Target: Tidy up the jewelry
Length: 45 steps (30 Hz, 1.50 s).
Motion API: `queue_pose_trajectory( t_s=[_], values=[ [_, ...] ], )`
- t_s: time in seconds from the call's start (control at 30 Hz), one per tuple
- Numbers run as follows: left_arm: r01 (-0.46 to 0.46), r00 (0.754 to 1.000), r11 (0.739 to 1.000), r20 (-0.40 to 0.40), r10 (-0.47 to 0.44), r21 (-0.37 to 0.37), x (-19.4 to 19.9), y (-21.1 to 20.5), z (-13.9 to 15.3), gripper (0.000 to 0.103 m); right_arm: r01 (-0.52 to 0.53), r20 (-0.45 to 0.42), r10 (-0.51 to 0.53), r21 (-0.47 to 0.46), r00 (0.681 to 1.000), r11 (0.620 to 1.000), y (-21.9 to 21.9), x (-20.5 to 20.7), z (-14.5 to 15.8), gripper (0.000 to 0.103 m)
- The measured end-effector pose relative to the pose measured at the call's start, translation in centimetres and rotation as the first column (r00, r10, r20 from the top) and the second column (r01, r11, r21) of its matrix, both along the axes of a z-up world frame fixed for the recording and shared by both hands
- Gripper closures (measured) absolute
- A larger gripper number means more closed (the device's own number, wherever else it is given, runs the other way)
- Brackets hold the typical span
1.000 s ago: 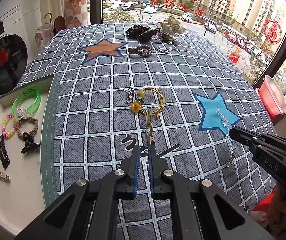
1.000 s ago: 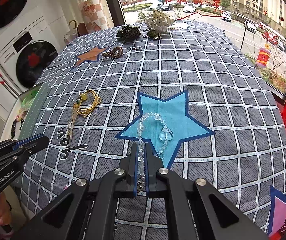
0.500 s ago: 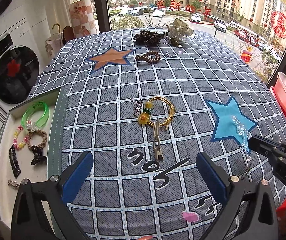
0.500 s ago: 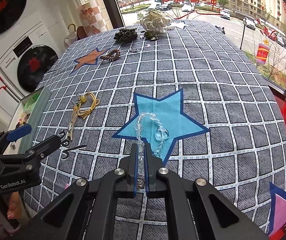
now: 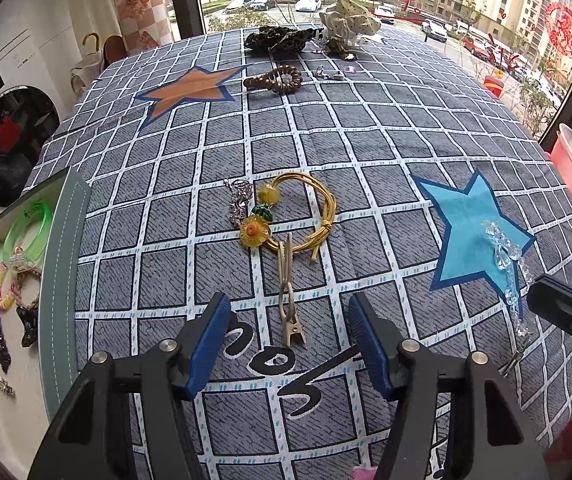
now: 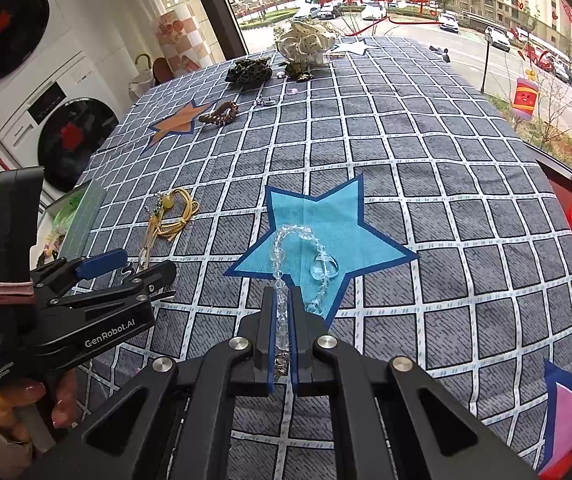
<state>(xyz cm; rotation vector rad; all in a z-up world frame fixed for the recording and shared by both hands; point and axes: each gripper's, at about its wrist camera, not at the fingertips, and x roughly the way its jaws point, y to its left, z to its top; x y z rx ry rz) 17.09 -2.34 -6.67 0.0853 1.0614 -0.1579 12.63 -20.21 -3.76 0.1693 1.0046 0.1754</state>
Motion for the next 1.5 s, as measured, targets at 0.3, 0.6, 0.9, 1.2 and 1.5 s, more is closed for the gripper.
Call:
queue_pose_trajectory(
  t_s=[0.3,0.6,0.9,1.2,1.5],
  values=[
    [0.032,0.999,0.997,0.021,-0.030,-0.070,-1.3,0.9,1.2,0.089,0.002,0.006,-0.002,0.016,1.000,1.000,0.1,-0.1,0.6,0.097],
    [0.026,0.997,0.992,0.078,-0.016,-0.122,-4.0,3.7,4.5,0.095,-0.024,0.033,0.023,0.030,0.999,0.999,1.4,-0.4,2.1,0.097],
    [-0.008,0.997,0.995,0.078,0.016,-0.102,-4.8,5.0,4.6,0.095,-0.037,0.040,0.036,0.029,0.999,0.999,2.5,-0.4,2.8,0.097],
    [-0.034,0.999,0.998,-0.018,0.033,-0.060,-3.8,3.7,1.8,0.094,-0.037,0.024,0.036,0.037,0.999,0.999,2.0,-0.8,2.2,0.097],
    [-0.064,0.996,0.995,-0.062,0.060,-0.076,-3.1,3.4,0.4,0.086,-0.032,0.014,0.032,0.047,0.999,0.998,1.4,-0.9,1.8,0.097]
  ],
)
